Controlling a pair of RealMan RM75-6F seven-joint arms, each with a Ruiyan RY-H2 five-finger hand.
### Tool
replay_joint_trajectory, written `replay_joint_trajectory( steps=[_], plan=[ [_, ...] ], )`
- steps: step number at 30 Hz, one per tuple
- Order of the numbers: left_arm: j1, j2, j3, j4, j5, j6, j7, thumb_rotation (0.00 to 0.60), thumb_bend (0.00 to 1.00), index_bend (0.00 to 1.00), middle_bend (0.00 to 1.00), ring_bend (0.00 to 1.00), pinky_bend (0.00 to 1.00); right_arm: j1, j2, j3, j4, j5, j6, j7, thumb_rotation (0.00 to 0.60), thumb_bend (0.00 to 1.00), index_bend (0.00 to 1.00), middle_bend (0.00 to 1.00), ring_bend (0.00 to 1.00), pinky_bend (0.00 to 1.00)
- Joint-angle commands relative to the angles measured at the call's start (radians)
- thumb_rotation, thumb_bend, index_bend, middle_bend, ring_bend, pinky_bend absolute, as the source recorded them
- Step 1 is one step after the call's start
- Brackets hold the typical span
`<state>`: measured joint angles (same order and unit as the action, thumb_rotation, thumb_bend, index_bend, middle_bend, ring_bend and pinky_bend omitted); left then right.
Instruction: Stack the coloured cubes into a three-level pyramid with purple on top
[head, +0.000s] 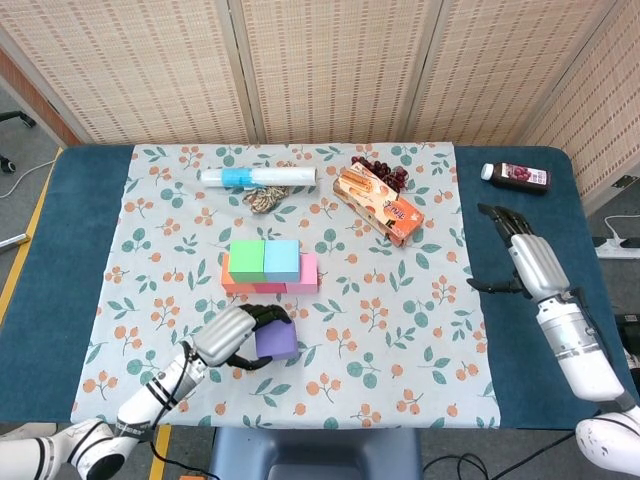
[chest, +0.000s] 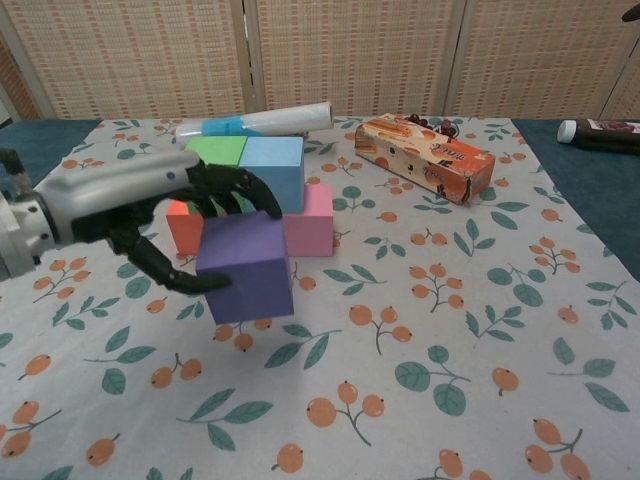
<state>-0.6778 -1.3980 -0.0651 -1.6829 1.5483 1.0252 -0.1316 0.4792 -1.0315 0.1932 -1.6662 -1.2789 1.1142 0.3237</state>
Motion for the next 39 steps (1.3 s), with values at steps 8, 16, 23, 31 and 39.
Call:
replay_joint_trajectory(
  steps=[8,16,23,31,39],
  plan=[
    [-0.129,0.183,-0.144,0.163,0.042,-0.025,-0.496,0.600,0.32,0.34,0.33,0.33,0.41,-0.020,0.000,0.007,-0.021,0.013,0.015,-0.027,0.600,0.00,0.00,0.09,0.00,0.00],
    [-0.220,0.165,-0.113,0.404,0.120,-0.058,-0.705,0.600,0.32,0.33,0.32,0.29,0.37,-0.027,0.000,0.023,-0.053,0.043,0.027,-0.079,0.600,0.00,0.00,0.09,0.00,0.00],
    [-0.291,0.111,-0.048,0.575,0.192,-0.061,-0.830,0.600,0.32,0.34,0.31,0.28,0.34,-0.030,0.015,0.055,-0.098,0.080,0.047,-0.113,0.600,0.00,0.00,0.09,0.00,0.00],
    [-0.351,0.067,0.018,0.688,0.251,-0.034,-0.898,0.600,0.32,0.34,0.31,0.27,0.32,-0.047,0.037,0.073,-0.142,0.117,0.070,-0.151,0.600,0.00,0.00,0.08,0.00,0.00],
    [-0.388,0.068,0.063,0.731,0.265,-0.017,-0.933,0.600,0.32,0.34,0.31,0.27,0.31,-0.056,0.039,0.079,-0.156,0.130,0.076,-0.166,0.600,0.00,0.00,0.08,0.00,0.00]
  ],
)
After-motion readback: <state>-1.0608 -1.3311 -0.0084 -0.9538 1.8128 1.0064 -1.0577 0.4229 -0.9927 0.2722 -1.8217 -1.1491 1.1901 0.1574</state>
